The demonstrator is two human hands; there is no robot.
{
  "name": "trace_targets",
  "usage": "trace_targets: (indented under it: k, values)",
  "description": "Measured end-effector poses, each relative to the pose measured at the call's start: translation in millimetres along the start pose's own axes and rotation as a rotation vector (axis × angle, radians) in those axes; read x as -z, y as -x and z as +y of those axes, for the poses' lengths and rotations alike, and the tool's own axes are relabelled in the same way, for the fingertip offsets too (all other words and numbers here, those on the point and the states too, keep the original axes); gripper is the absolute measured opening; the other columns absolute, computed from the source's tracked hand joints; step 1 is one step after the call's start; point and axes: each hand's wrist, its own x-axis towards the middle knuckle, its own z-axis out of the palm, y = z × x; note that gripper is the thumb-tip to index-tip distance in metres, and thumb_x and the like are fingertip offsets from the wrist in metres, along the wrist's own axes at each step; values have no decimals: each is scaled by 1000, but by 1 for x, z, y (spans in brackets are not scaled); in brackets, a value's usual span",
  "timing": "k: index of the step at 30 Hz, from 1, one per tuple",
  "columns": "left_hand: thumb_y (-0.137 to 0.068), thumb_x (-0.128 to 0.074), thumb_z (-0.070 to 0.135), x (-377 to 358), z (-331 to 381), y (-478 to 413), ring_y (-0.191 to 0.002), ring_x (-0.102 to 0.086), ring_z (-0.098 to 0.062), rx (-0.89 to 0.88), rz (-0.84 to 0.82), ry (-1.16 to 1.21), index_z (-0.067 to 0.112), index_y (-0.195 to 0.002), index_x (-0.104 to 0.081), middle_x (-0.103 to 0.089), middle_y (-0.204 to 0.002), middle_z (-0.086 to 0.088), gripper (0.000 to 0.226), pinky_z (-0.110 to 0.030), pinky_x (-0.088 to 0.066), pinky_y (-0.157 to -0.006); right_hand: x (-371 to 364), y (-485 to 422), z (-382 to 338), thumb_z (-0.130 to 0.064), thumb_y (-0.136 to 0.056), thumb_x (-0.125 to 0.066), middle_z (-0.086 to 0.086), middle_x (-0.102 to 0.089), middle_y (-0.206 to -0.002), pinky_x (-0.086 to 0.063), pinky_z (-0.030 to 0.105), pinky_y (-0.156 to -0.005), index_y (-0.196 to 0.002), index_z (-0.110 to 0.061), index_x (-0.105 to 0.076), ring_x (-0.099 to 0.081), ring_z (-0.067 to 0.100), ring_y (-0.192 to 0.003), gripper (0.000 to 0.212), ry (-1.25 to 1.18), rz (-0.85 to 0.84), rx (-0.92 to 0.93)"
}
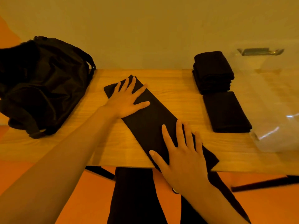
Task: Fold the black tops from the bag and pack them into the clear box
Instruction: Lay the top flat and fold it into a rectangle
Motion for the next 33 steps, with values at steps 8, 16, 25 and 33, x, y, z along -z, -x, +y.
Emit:
trace_targets:
  k: [8, 16, 25, 33]
  values:
    - [-94, -5, 76, -4, 36, 27, -156, 12, -32, 352, 219, 252, 38, -162, -8, 10, -170, -9, 77, -55, 10, -124, 55, -49, 51, -93, -80, -22, -7, 39, -158, 24, 38, -118, -151, -51, 19, 45, 11, -140, 92, 196, -365, 666]
    - [-86, -12, 88, -9, 29, -29, -155, 14, -34, 170, 76, 67, 51, -157, 5, 12, -170, -7, 82, -57, 8, -124, 21, -56, 39, -100, -72, -13, -4, 34, -162, 13, 53, -121, -147, -55, 26, 37, 18, -146, 96, 141, -226, 530]
    - [-84, -13, 89, 7, 31, -90, -156, 11, -31, -134, 65, -10, 53, -157, 5, 10, -170, -5, 83, -56, 4, -125, -2, -57, -4, -92, -82, -6, 11, -2, -169, -5, 64, -119, -160, -39, -11, 8, 33, -155, 94, -35, -5, 190]
    - [-71, -10, 98, 10, 36, -98, -156, 10, -31, -210, 63, -31, 51, -158, 4, 8, -171, -4, 100, -57, 4, -125, -8, -58, -12, -90, -82, -12, 13, -2, -169, -8, 65, -118, -160, -37, -13, 6, 34, -155, 94, -24, 29, 137]
